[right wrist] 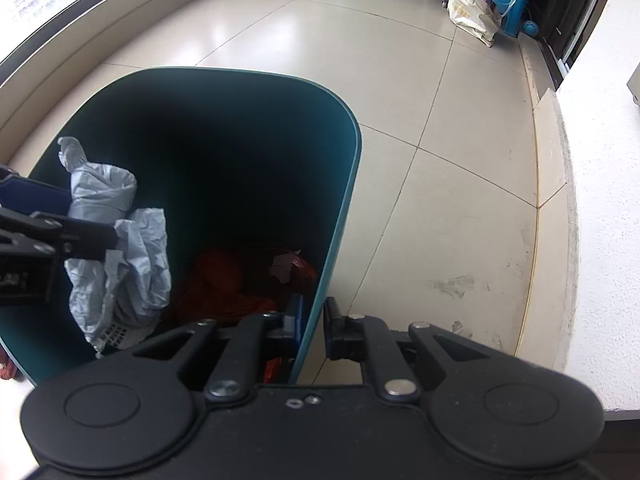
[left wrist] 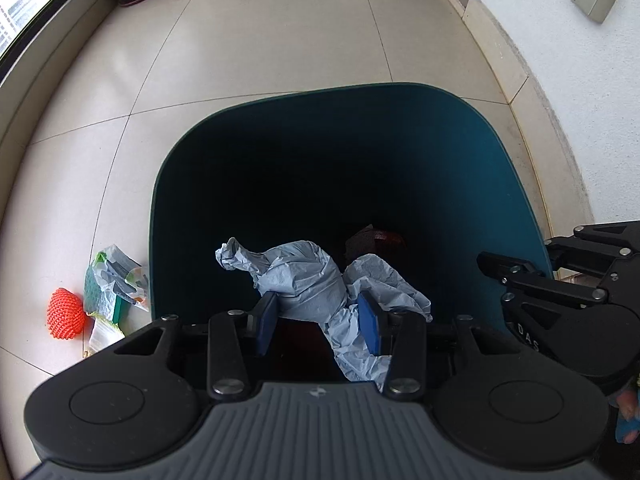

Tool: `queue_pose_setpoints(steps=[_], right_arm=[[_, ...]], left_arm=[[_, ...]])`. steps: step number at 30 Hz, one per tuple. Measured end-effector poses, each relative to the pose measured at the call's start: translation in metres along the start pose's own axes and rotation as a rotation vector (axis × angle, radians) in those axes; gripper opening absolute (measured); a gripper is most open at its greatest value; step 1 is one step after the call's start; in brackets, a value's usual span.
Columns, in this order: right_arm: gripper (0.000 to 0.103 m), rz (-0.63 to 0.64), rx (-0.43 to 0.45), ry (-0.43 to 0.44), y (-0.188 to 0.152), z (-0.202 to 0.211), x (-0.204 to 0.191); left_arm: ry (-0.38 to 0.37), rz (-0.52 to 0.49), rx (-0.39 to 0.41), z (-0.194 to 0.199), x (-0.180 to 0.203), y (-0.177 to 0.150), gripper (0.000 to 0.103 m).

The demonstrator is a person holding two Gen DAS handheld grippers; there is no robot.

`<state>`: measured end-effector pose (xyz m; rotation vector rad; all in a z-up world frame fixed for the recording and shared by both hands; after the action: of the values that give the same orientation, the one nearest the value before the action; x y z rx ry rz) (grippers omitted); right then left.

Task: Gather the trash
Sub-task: 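Carry the grey paper into the wastebasket and open the left gripper, then lower the left gripper and grasp the white-and-green plastic bag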

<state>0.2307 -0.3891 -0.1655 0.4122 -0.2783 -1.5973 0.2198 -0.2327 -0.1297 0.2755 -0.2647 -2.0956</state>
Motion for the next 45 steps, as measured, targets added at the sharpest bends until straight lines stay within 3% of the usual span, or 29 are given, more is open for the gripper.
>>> queue_pose_setpoints(steps=[7, 14, 18, 28, 30, 37, 45], right_arm=[[0.010, -0.002, 0.000, 0.005, 0.000, 0.001, 0.002], [0.010, -0.005, 0.000, 0.007, 0.000, 0.002, 0.002], [0.010, -0.007, -0.002, 0.008, 0.000, 0.002, 0.002], [0.010, -0.005, -0.002, 0.008, -0.001, 0.001, 0.002], [0.010, 0.000, -0.001, 0.006, -0.002, 0.001, 0.001], [0.010, -0.001, -0.002, 0.004, -0.002, 0.001, 0.000], [0.010, 0.013, -0.005, 0.002, -0.003, 0.002, -0.003]], left_arm=[[0.022, -0.013, -0.052, -0.033, 0.005, -0.006, 0.043], [-0.019, -0.009, -0.048, -0.042, 0.003, -0.008, 0.049], [-0.004, 0.021, -0.028, -0.035, -0.002, -0.011, 0.064], [-0.055, 0.055, 0.065, 0.004, -0.017, -0.018, 0.065], [-0.062, 0.065, 0.093, 0.018, -0.023, -0.022, 0.072], [-0.042, 0.118, 0.145, 0.054, -0.056, -0.038, 0.072], [0.023, 0.250, 0.146, 0.067, -0.128, -0.076, 0.072]])
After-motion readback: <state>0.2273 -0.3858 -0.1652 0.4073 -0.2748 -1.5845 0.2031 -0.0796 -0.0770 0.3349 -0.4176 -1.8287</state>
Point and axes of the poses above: each gripper's, at about its wrist camera, not at the fingertips, and z roughly against the way its jaws point, x to its right, y to its top, the point moved 2 cm from there along -z, roughly the way its jaws point, and after that the axes turned 12 degrees about -z, right-handed, at the moved point
